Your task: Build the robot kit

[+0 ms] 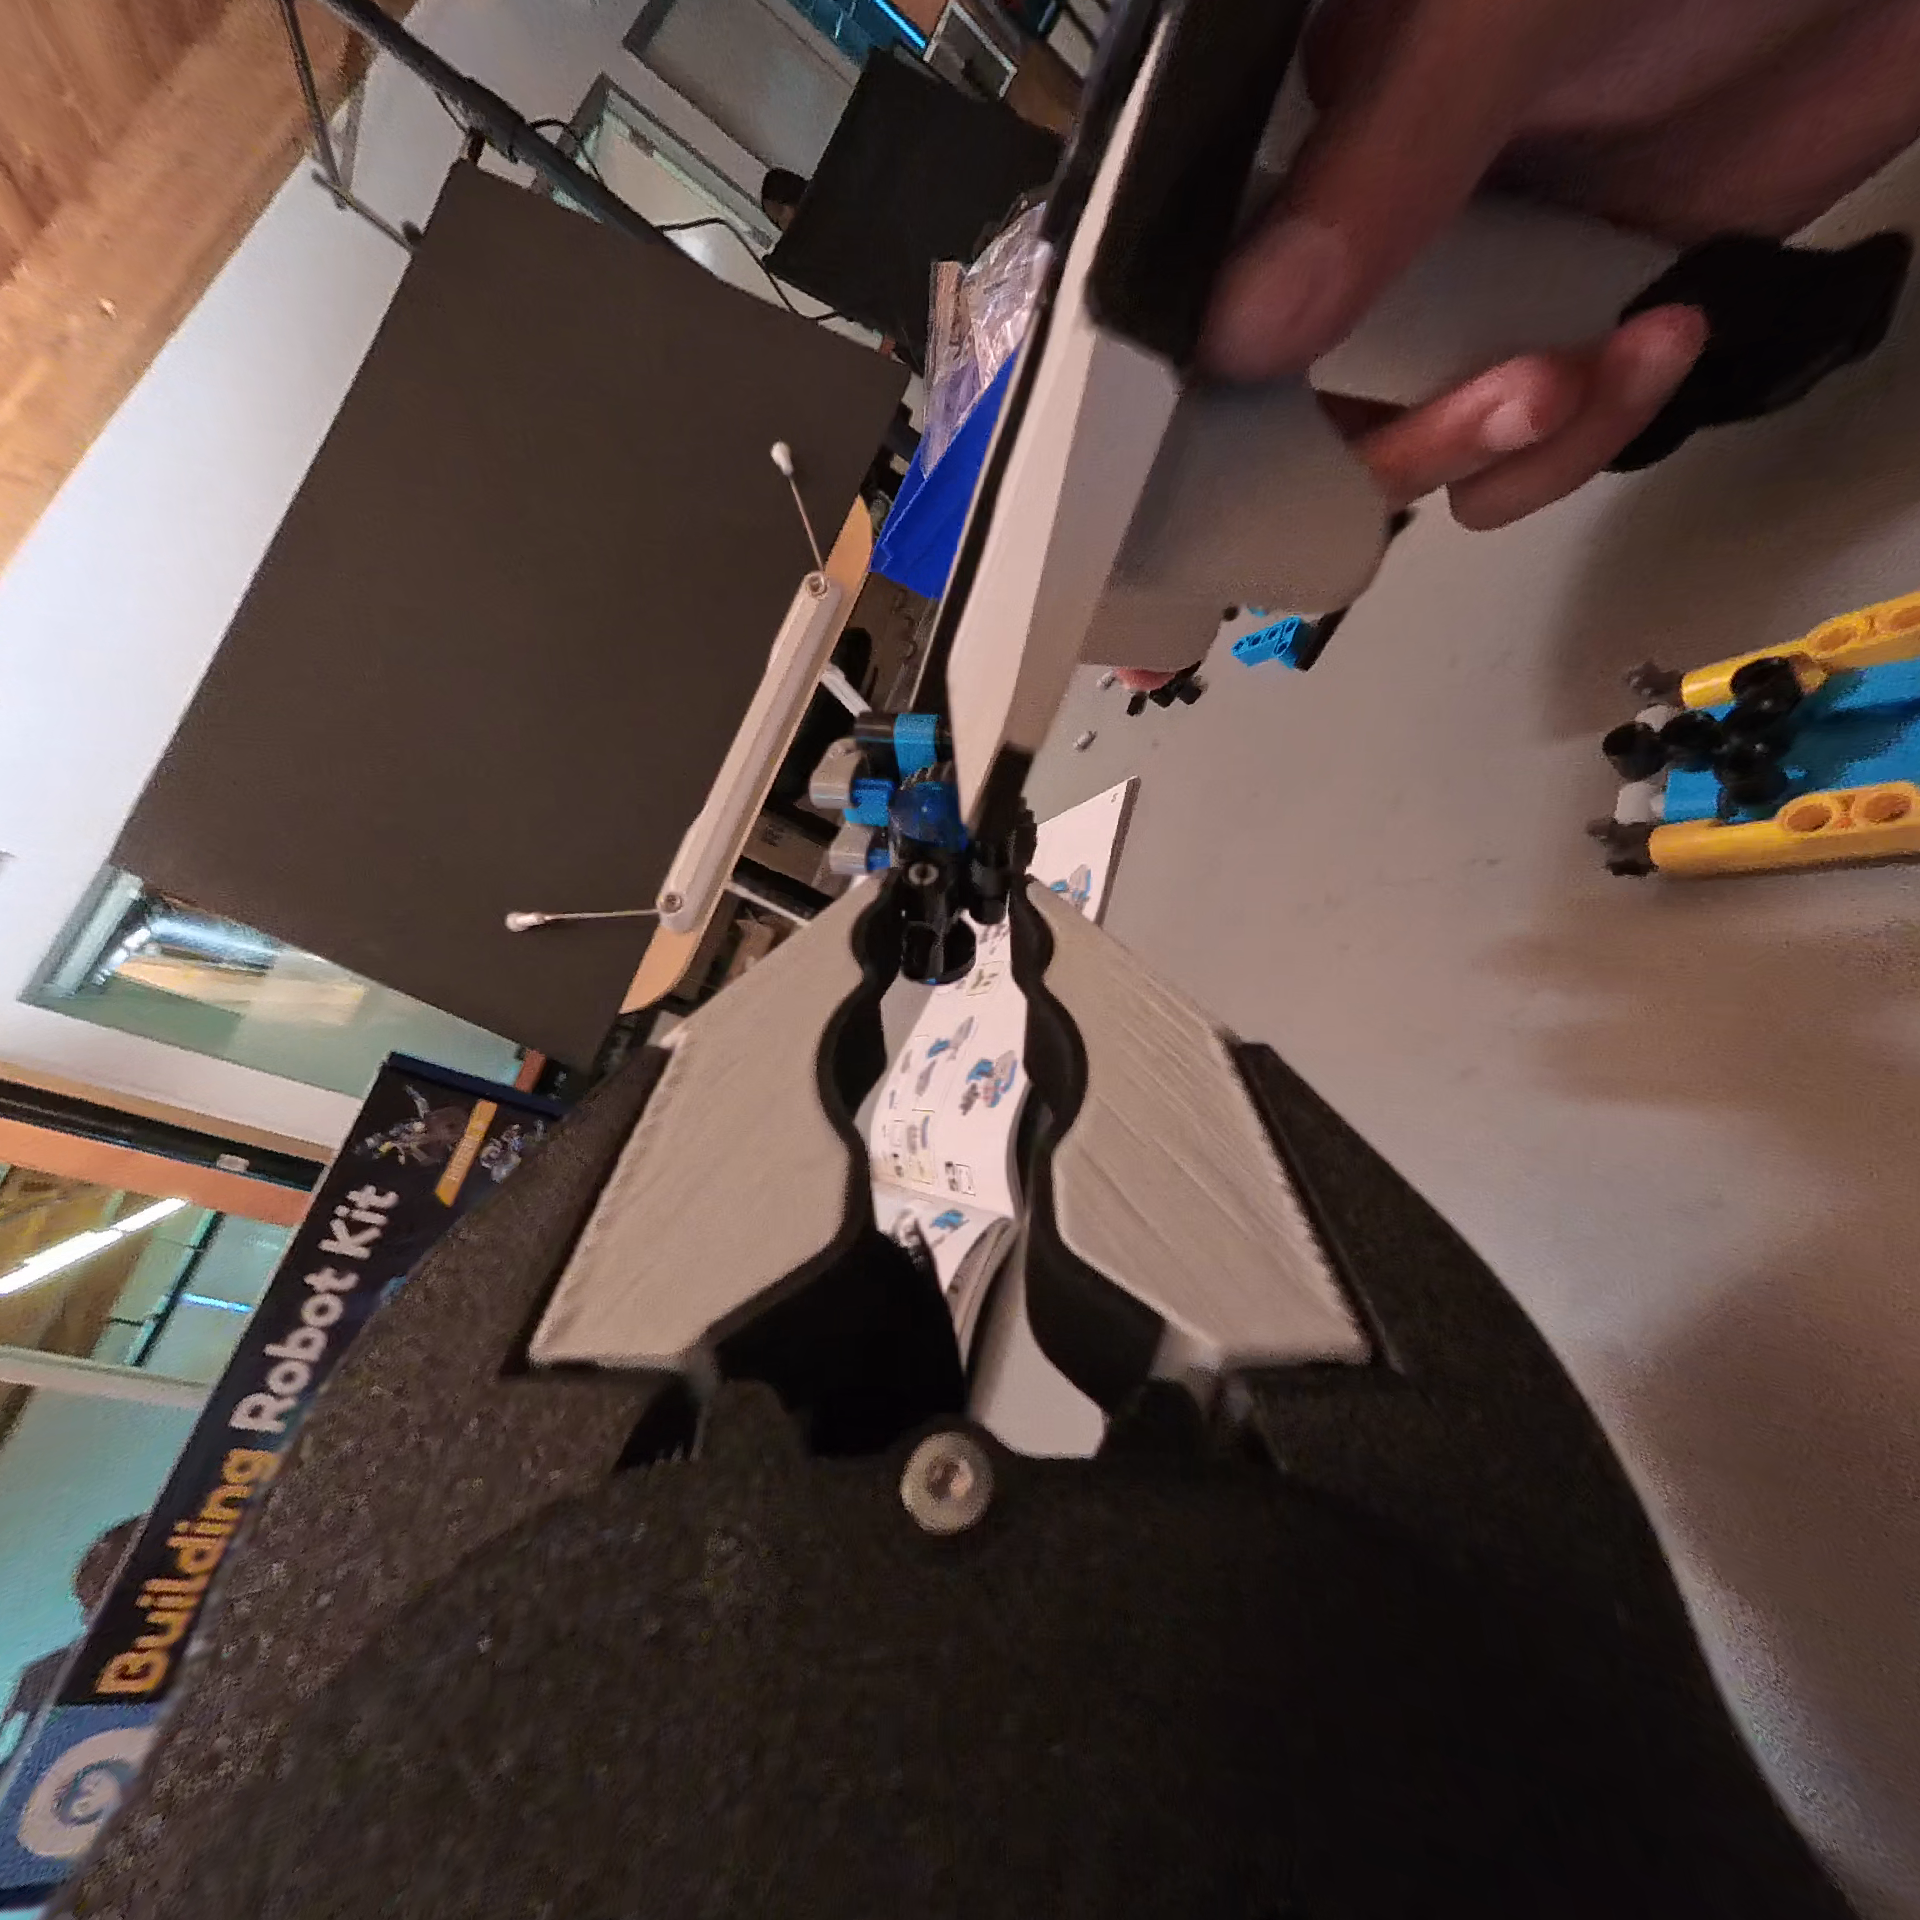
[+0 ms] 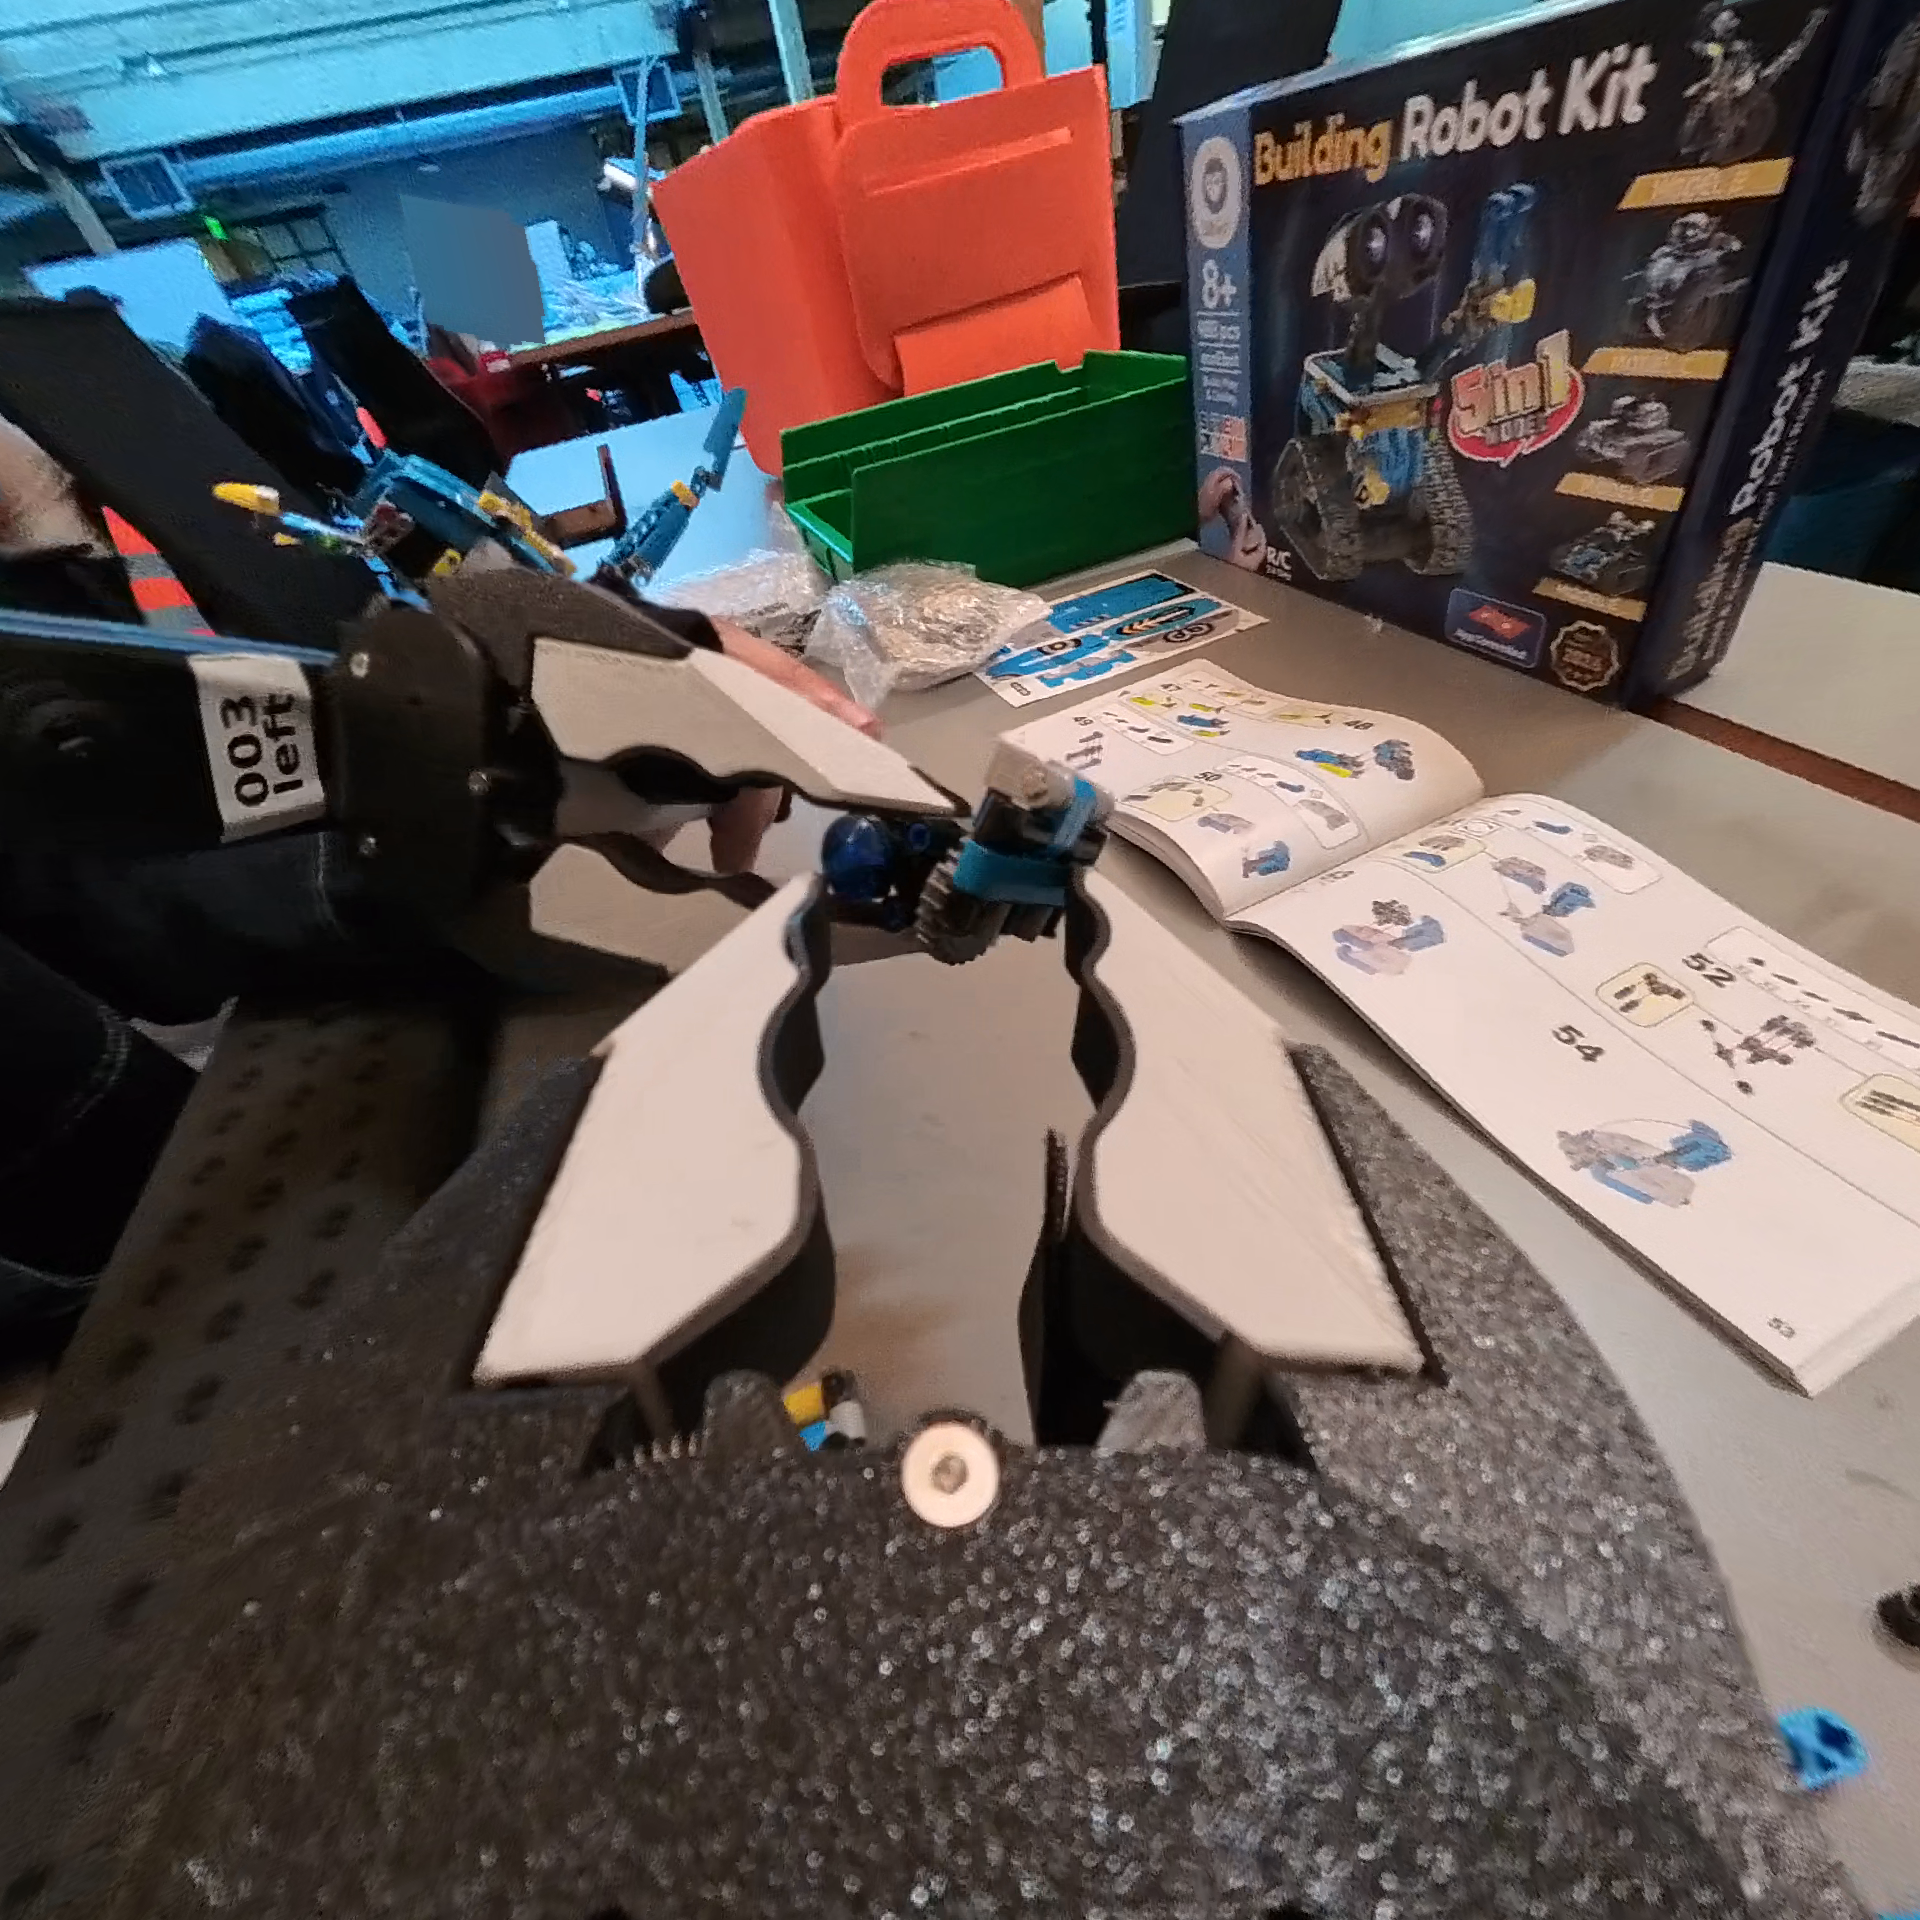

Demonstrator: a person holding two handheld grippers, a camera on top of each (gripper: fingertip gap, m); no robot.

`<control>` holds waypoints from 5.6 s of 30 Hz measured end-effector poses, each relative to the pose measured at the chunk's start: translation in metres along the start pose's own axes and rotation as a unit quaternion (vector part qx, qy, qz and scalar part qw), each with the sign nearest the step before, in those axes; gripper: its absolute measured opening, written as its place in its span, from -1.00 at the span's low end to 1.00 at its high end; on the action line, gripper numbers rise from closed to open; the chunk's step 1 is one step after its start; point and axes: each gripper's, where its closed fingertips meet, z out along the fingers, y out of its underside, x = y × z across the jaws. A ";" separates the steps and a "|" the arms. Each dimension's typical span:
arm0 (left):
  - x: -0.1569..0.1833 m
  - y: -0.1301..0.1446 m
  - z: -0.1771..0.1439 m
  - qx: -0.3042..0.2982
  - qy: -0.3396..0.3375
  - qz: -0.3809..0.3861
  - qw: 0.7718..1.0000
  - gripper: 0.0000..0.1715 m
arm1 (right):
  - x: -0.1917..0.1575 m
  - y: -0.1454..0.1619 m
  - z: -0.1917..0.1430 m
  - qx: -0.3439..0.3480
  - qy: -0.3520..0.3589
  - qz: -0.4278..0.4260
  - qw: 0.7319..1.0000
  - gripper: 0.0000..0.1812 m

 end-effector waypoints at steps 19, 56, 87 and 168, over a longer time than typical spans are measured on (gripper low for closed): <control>0.003 -0.008 -0.005 0.025 0.038 -0.077 0.996 -0.78 | -0.002 0.003 -0.014 -0.012 -0.069 0.032 0.997 -0.58; 0.012 -0.014 -0.006 0.056 0.212 -0.392 0.893 -0.92 | 0.002 0.005 -0.008 -0.024 0.011 -0.081 0.996 -0.61; 0.070 -0.008 -0.014 0.013 0.339 -0.327 0.882 -0.92 | -0.046 0.104 -0.079 -0.273 -0.071 -0.021 0.959 -0.57; 0.100 0.030 -0.018 -0.076 0.377 -0.251 0.888 -0.91 | -0.025 0.113 -0.020 -0.305 -0.132 -0.158 0.930 -0.67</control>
